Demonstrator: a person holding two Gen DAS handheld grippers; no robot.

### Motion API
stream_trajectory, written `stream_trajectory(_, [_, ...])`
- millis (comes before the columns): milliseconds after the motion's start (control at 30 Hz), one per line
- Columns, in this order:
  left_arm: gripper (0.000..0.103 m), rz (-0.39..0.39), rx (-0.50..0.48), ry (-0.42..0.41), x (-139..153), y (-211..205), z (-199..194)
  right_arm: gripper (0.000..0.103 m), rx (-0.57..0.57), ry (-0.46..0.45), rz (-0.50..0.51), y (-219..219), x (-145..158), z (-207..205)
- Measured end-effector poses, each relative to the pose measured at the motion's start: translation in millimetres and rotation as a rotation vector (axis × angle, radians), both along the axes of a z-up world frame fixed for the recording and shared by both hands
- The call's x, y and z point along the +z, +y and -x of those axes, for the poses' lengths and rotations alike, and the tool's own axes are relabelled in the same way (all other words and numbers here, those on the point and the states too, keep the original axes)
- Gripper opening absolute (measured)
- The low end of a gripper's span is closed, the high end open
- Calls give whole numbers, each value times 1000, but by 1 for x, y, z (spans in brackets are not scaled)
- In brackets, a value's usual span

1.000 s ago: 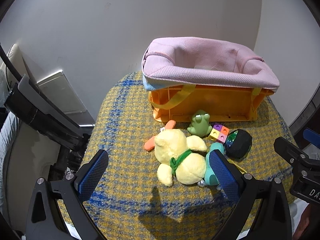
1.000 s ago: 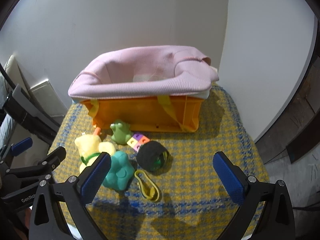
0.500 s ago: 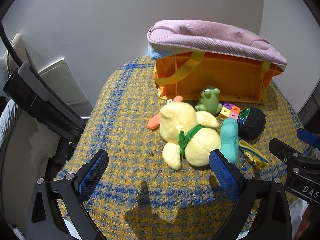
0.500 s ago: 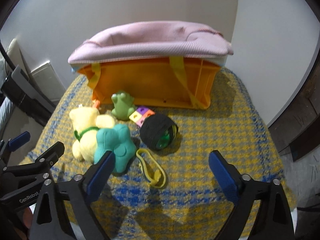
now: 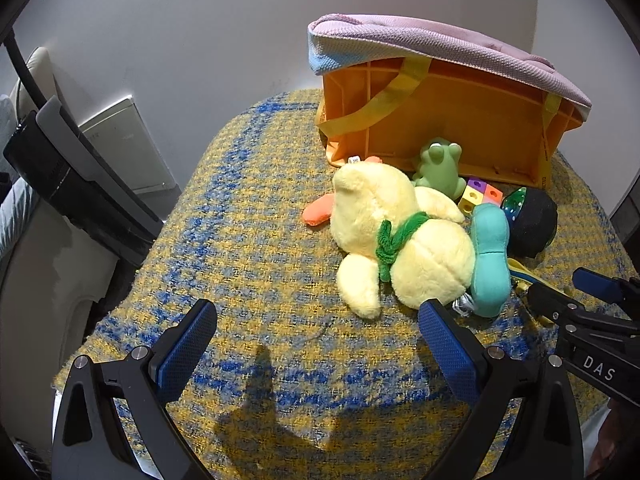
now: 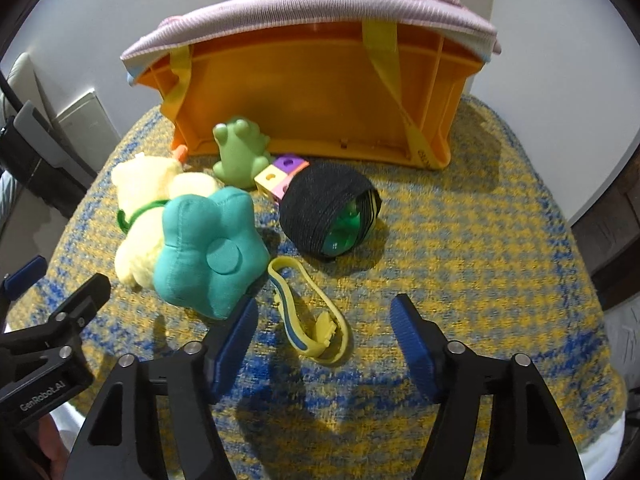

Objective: Organize objects
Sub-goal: 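Move the right tool to the yellow-blue strap and close on it, then grasp the teal plush with the left tool while the right tool holds the strap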

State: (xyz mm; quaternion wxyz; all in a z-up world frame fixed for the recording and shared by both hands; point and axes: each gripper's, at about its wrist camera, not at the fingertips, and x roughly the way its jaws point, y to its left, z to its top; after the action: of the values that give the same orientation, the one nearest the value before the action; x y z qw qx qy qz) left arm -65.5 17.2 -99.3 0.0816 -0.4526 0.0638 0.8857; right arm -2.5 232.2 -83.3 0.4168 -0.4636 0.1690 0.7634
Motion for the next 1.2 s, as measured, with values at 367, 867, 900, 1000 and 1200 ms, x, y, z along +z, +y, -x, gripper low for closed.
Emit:
stream_trajectory(367, [103, 2, -9, -10, -9, 2, 1, 48, 5, -5, 49, 7, -20, 1])
stream_trajectory(867, [103, -21, -50, 12, -1, 18, -8, 27, 8, 18, 15, 2, -3, -17])
stream_trajectory(900, [103, -24, -57, 17, 1, 21, -8, 27, 4, 23, 10, 2, 0, -20])
stream_trajectory(1000, [103, -33, -92, 42, 8, 32, -12, 27, -17, 35, 1, 5, 12, -26])
stream_trajectory(1200, [102, -47, -168, 88, 20, 61, -8, 27, -57, 64, -23, 0, 32, -49])
